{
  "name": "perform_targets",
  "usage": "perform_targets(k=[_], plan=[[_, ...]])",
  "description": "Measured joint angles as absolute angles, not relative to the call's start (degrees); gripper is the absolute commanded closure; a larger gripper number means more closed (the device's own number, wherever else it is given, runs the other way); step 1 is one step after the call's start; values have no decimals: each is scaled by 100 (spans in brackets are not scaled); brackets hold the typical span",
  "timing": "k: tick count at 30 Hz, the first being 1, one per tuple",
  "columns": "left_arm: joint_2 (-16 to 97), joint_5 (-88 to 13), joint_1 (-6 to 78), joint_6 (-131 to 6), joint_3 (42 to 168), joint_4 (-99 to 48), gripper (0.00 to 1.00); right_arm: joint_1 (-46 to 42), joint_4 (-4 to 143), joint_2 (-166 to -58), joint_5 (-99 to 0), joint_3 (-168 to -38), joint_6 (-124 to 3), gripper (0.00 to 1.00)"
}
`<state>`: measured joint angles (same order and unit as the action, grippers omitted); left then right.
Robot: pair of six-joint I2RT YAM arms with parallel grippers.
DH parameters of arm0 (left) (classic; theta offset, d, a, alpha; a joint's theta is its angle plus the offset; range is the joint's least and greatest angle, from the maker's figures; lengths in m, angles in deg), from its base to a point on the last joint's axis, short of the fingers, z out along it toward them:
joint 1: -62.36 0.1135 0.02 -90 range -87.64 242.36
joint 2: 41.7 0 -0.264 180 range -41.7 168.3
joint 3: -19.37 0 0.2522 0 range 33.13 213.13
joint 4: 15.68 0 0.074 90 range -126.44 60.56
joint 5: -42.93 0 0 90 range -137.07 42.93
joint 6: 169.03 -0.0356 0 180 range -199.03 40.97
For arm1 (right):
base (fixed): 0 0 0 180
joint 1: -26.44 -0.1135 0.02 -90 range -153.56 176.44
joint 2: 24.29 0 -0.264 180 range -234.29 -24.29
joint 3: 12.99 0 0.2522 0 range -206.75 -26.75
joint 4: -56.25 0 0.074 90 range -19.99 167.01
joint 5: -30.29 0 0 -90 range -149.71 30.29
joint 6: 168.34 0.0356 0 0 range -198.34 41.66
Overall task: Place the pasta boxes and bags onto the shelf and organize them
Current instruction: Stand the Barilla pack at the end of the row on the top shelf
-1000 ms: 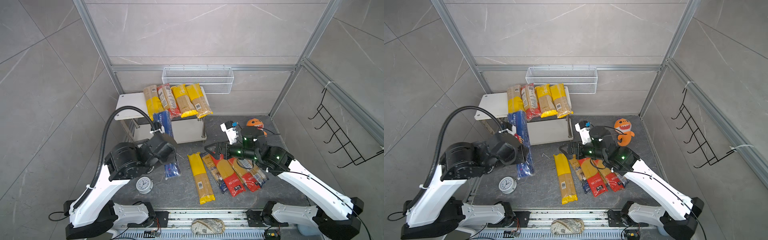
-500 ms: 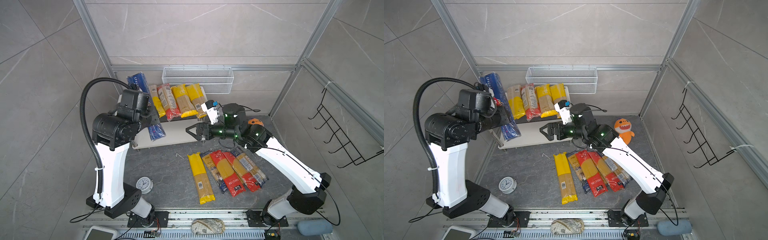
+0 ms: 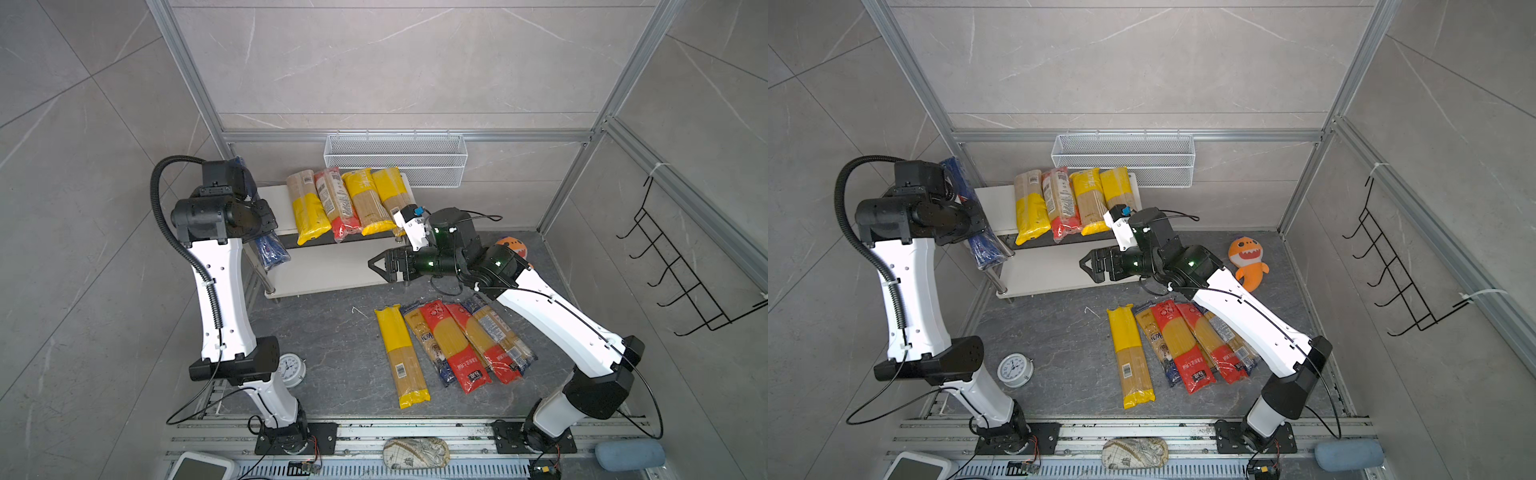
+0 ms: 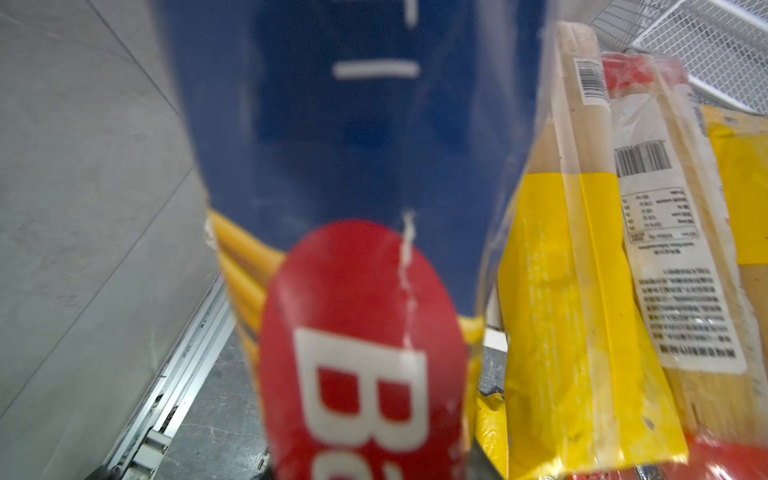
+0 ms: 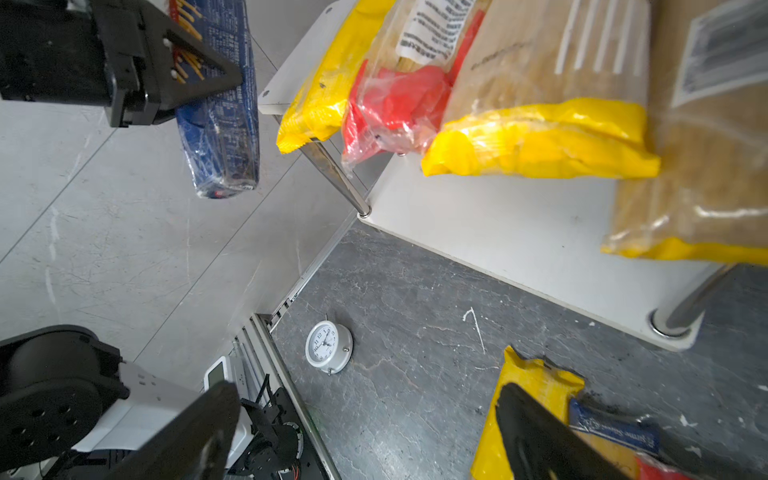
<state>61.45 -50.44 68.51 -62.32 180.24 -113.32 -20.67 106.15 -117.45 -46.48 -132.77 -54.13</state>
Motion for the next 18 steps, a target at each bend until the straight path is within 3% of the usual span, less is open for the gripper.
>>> perform_targets(k=[5, 14, 18], plan=[[6718, -4629, 7068, -6282, 18339, -11161, 82, -2010, 10630, -11638, -4823, -12925, -5422, 0], [6753, -4142, 7201, -6282, 18446, -10757, 79, -1829, 10637, -11623, -4851, -12746, -5417, 0], [6777, -4000, 7199, -6284, 18428, -10632, 67, -1809, 10626, -11631, -4829, -12744, -5417, 0]])
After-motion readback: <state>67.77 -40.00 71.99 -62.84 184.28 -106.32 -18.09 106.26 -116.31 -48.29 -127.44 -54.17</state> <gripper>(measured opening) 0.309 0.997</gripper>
